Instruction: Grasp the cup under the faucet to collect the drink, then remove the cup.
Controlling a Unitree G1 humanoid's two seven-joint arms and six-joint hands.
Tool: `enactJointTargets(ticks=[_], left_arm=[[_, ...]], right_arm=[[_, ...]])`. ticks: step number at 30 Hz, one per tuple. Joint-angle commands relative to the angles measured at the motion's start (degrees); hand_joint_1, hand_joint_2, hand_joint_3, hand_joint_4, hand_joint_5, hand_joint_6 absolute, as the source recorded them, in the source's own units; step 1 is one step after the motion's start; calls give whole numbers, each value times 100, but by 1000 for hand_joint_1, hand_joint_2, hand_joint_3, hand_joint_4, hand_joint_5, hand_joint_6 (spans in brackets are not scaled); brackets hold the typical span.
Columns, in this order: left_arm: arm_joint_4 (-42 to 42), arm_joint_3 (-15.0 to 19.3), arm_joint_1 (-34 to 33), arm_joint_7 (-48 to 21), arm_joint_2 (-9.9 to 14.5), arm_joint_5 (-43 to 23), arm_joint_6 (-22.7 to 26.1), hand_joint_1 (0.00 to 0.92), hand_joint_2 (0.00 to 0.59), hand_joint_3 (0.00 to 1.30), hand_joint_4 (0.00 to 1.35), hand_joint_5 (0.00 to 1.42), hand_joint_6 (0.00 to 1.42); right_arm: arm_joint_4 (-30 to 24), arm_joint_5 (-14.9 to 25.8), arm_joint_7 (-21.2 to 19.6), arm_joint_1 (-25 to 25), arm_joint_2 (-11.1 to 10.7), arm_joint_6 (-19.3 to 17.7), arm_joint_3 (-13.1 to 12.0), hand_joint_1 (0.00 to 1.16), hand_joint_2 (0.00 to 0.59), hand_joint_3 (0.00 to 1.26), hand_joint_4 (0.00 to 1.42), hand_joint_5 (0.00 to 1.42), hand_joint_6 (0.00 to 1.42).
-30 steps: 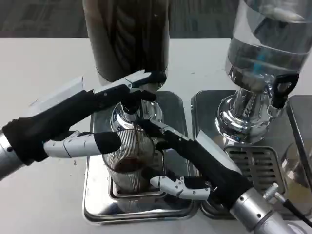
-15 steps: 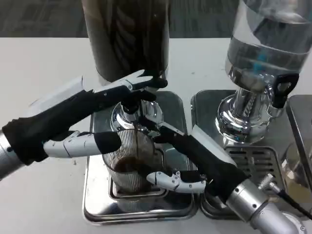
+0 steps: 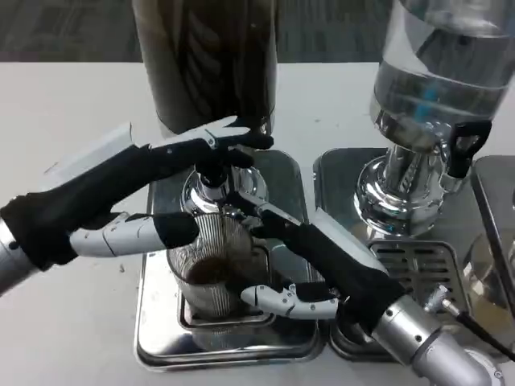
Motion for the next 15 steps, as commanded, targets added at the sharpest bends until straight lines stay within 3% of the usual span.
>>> enactJointTargets(ticks=[1,15], left_arm=[[39,98,191,45,69,167,47,0,67,217,96,286,202],[23,818,438,623,-288,-237,73,0,86,310,311,386,283]], right_arm=[[60,121,50,-29,-29,-57,-50,655,265,83,54,39,139],[107,211,90,-47,-37,-90,-93,617,247,76,54,39,143]])
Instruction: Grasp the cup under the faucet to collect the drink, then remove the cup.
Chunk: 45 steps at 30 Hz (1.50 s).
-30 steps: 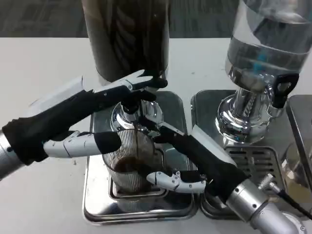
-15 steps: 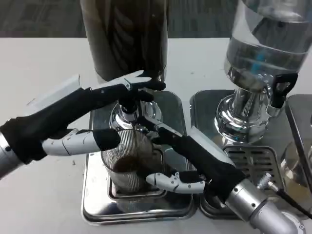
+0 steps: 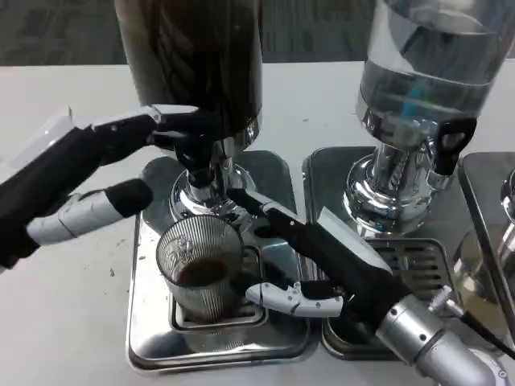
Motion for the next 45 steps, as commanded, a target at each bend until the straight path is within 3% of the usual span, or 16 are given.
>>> enactJointTargets(ticks=[1,9,14,16,20,24,32,45], left_arm=[[16,203,99,47,-110,-220,56,0,87,315,332,388,285],[-19,260,112,-24,-181,-374,-34,0,86,348,395,411,308],[-5,399,196,83,-295,-404,-72,0,87,371,373,483,422],[-3,479,242,144,-368,-387,-69,0,88,389,409,529,481],[64,704,441,393,-563,-334,-100,0,91,483,620,699,668],[203,890,634,531,-624,-278,-154,0,77,497,671,746,712],[662,1078,749,568,-597,-196,-292,0,79,512,637,698,633],[1482,972,655,508,-590,-10,-559,0,79,513,617,648,538]], right_arm=[[57,79,43,-51,-20,-85,-32,612,246,76,54,39,143],[-2,78,47,-8,10,-62,-3,591,231,76,54,39,143],[29,69,87,-47,-2,-52,9,585,230,75,54,39,143],[60,66,115,-82,-4,-59,15,586,231,72,51,39,143],[78,61,116,-129,21,-49,17,586,232,58,43,36,143],[116,47,118,-178,50,-52,38,583,230,56,38,31,143],[127,-5,91,-197,83,-30,81,572,233,55,35,28,143],[404,-72,68,-368,90,-150,148,551,222,36,22,16,129]])
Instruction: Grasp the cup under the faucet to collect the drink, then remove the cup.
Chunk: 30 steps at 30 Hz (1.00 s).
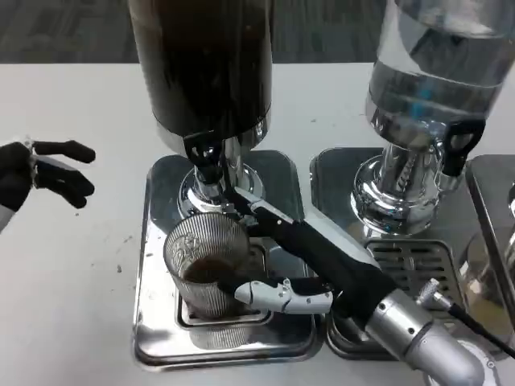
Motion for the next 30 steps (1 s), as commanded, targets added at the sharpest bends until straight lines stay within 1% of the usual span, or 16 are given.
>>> enactJointTargets(ticks=[1,4,6,8,15,17,20,22,23,25,30], left_arm=[[266,-67,-40,-33,1,61,-164,0,79,514,617,648,538],[384,-89,-38,-44,15,81,-213,0,86,523,619,648,536],[462,-101,-37,-44,24,95,-231,0,86,524,619,648,536],[547,-112,-31,-51,39,104,-247,0,86,525,620,647,536],[718,-157,-14,-56,87,121,-274,0,86,526,620,641,531],[756,-173,-15,-61,95,122,-277,0,87,526,620,643,532],[824,-184,-23,-66,110,124,-282,0,96,526,620,646,534],[844,-188,-23,-61,114,123,-286,0,99,526,620,647,534],[857,-188,-25,-65,120,118,-288,0,99,526,620,647,533],[872,-193,-23,-67,126,120,-290,0,100,526,620,647,530],[951,-195,-39,-74,154,113,-283,0,101,526,620,647,532]], right_arm=[[242,-31,-24,-140,28,-155,30,550,222,36,21,16,129],[373,-2,-35,-204,74,-224,34,549,222,35,17,15,129],[371,-59,-120,-208,96,-297,39,549,222,41,27,21,137],[426,-35,-120,-227,130,-301,41,548,222,50,39,33,141],[677,75,56,-374,199,-415,63,547,221,55,54,49,157],[704,60,74,-410,196,-424,67,540,211,46,45,50,149],[741,38,83,-457,203,-439,83,514,176,28,25,39,144],[790,74,116,-484,220,-454,87,505,167,16,15,27,135],[778,22,76,-486,220,-447,97,498,161,8,13,19,131],[821,54,120,-512,236,-427,109,494,158,1,7,10,121],[884,-53,101,-604,205,-440,183,518,149,0,0,0,97]])
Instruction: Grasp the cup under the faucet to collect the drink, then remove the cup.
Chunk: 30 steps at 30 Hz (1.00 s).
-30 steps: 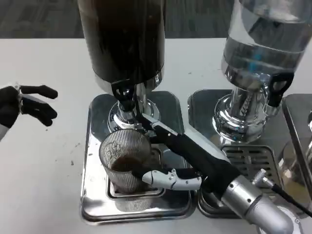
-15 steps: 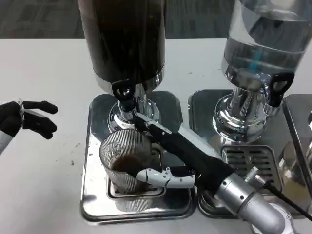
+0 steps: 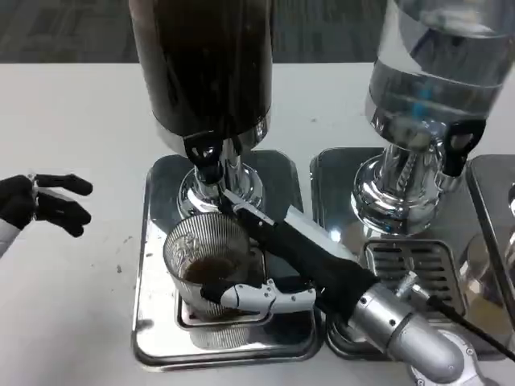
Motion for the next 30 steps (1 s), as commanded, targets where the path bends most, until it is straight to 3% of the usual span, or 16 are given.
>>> enactJointTargets(ticks=[1,15,30], left_arm=[[117,-13,-23,-66,97,48,-60,0,101,526,620,647,532],[143,11,-2,-85,138,1,-20,0,115,526,628,649,535],[127,37,36,-131,176,-36,6,0,124,526,638,665,548]], right_arm=[[84,-83,18,-152,3,-106,59,533,142,0,0,0,96],[140,-456,-151,-273,-2,-7,192,697,135,0,0,0,95],[-11,-767,-521,-207,19,60,300,704,172,42,66,135,211]])
